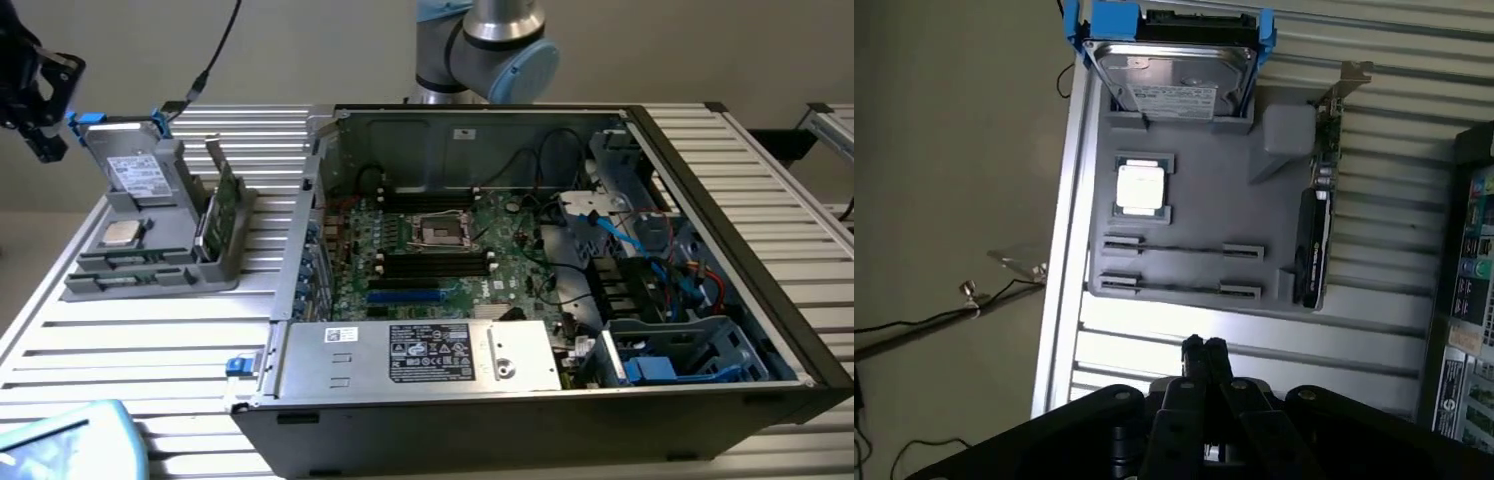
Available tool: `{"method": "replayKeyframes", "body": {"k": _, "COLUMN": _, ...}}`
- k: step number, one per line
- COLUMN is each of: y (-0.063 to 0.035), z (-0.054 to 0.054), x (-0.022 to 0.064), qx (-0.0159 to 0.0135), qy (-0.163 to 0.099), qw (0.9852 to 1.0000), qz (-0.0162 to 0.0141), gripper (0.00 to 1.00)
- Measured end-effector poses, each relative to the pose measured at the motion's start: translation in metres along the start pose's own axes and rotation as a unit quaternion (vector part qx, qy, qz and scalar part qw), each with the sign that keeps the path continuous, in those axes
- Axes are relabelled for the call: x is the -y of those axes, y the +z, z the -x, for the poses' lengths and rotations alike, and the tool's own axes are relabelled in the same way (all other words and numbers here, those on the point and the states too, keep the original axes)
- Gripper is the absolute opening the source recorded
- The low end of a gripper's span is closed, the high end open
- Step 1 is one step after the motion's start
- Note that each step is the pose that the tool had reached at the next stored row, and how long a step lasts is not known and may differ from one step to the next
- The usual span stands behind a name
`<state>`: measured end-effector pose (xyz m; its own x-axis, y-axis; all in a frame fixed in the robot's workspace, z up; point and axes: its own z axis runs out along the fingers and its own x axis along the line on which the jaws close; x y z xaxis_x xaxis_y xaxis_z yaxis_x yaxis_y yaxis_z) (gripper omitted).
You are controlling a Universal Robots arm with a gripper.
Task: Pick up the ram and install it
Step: 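Pick up the ram and move it above insertion slot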
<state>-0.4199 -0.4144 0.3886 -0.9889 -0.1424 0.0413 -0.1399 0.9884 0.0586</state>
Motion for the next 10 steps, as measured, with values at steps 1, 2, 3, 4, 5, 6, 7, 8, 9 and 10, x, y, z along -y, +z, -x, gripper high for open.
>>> {"method": "replayKeyframes", "body": {"k": 1, "y": 0.0, "z": 0.0, "x": 0.0, "qx": -0.0006, "qy": -0.009, "qw": 1.0, "qz": -0.0004, "gripper": 0.11}}
{"method": "replayKeyframes", "body": {"k": 2, "y": 0.0, "z": 0.0, "x": 0.0, "qx": -0.0011, "qy": -0.019, "qw": 0.9998, "qz": -0.0008, "gripper": 0.11}}
{"method": "replayKeyframes", "body": {"k": 3, "y": 0.0, "z": 0.0, "x": 0.0, "qx": -0.0016, "qy": -0.028, "qw": 0.9996, "qz": -0.0011, "gripper": 0.11}}
{"method": "replayKeyframes", "body": {"k": 4, "y": 0.0, "z": 0.0, "x": 0.0, "qx": -0.0021, "qy": -0.036, "qw": 0.9993, "qz": -0.0015, "gripper": 0.11}}
{"method": "replayKeyframes", "body": {"k": 5, "y": 0.0, "z": 0.0, "x": 0.0, "qx": -0.0028, "qy": -0.046, "qw": 0.9989, "qz": -0.0019, "gripper": 0.11}}
{"method": "replayKeyframes", "body": {"k": 6, "y": 0.0, "z": 0.0, "x": 0.0, "qx": -0.0033, "qy": -0.055, "qw": 0.9985, "qz": -0.0023, "gripper": 0.11}}
{"method": "replayKeyframes", "body": {"k": 7, "y": 0.0, "z": 0.0, "x": 0.0, "qx": -0.0038, "qy": -0.064, "qw": 0.9979, "qz": -0.0026, "gripper": 0.11}}
{"method": "replayKeyframes", "body": {"k": 8, "y": 0.0, "z": 0.0, "x": 0.0, "qx": -0.0043, "qy": -0.073, "qw": 0.9973, "qz": -0.003, "gripper": 0.11}}
{"method": "replayKeyframes", "body": {"k": 9, "y": 0.0, "z": 0.0, "x": 0.0, "qx": -0.0048, "qy": -0.082, "qw": 0.9966, "qz": -0.0034, "gripper": 0.11}}
{"method": "replayKeyframes", "body": {"k": 10, "y": 0.0, "z": 0.0, "x": 0.0, "qx": -0.0053, "qy": -0.09, "qw": 0.9959, "qz": -0.0037, "gripper": 0.11}}
